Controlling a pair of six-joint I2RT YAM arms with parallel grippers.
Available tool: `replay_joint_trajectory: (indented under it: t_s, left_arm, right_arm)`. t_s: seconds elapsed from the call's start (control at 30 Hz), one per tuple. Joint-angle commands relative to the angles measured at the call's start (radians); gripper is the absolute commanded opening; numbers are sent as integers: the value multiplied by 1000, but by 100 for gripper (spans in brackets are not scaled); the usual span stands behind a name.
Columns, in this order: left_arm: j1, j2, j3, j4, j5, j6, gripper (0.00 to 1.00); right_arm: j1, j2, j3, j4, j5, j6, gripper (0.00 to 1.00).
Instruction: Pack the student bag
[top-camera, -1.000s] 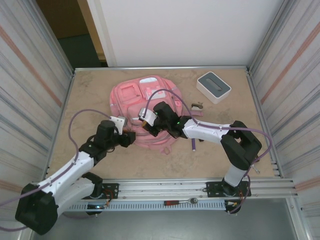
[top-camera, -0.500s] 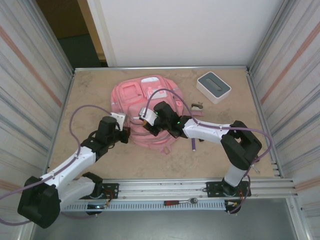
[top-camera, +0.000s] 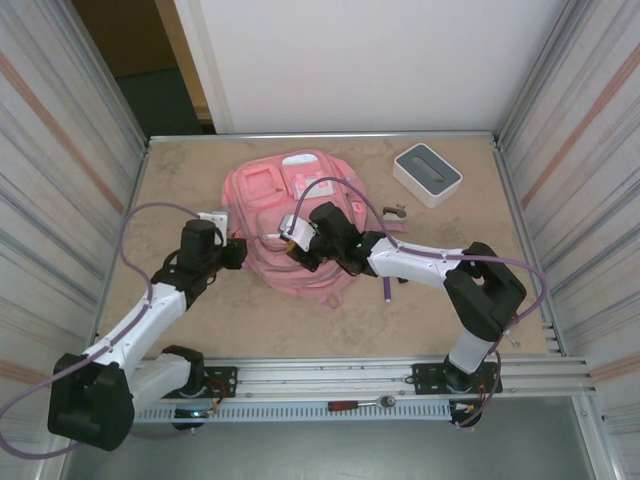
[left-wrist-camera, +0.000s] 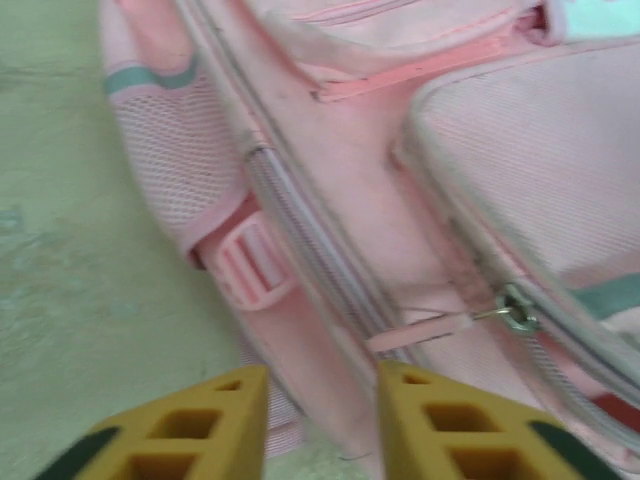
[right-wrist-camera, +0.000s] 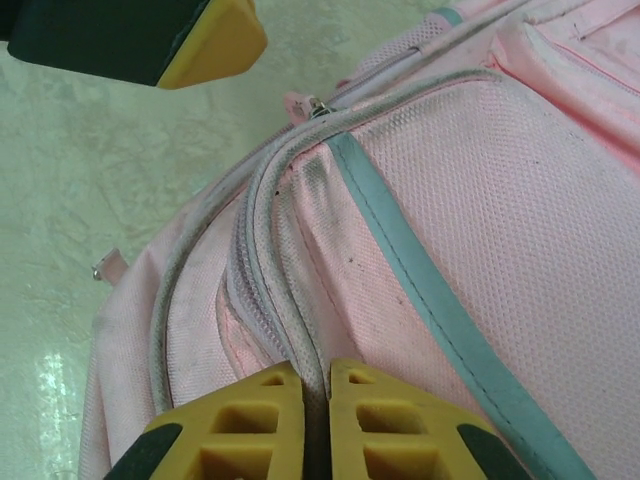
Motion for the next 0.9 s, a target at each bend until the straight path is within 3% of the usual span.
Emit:
replay_joint_trajectory:
  t_s: [0.0, 0.17, 0.23, 0.3, 0.4, 0.6, 0.87]
  left_arm:
    - [2, -55, 16, -32, -8, -12, 46]
    - [-35, -189, -17, 62, 99, 32, 65]
    - [-86, -212, -24, 123, 124, 98, 73]
    - [-155, -192, -14, 182, 149, 189, 81]
    - [-252, -88, 67, 164, 163, 346, 83]
    - [-427, 239, 299, -12, 29, 616, 88]
    - [-447, 505, 486, -116, -115, 691, 87]
  right_arm:
    - [-11, -56, 5, -63, -26, 36, 18]
    - [-79, -121, 27, -146, 26, 173, 40]
    - [-144, -153, 37, -193, -61, 250, 46]
    - [-218, -196, 13, -189, -170, 344, 54]
    - [-313, -249, -7, -230, -158, 454, 66]
    - [-480, -338, -73, -319, -50, 532, 72]
    - [-554, -386, -172, -300, -66, 561, 73]
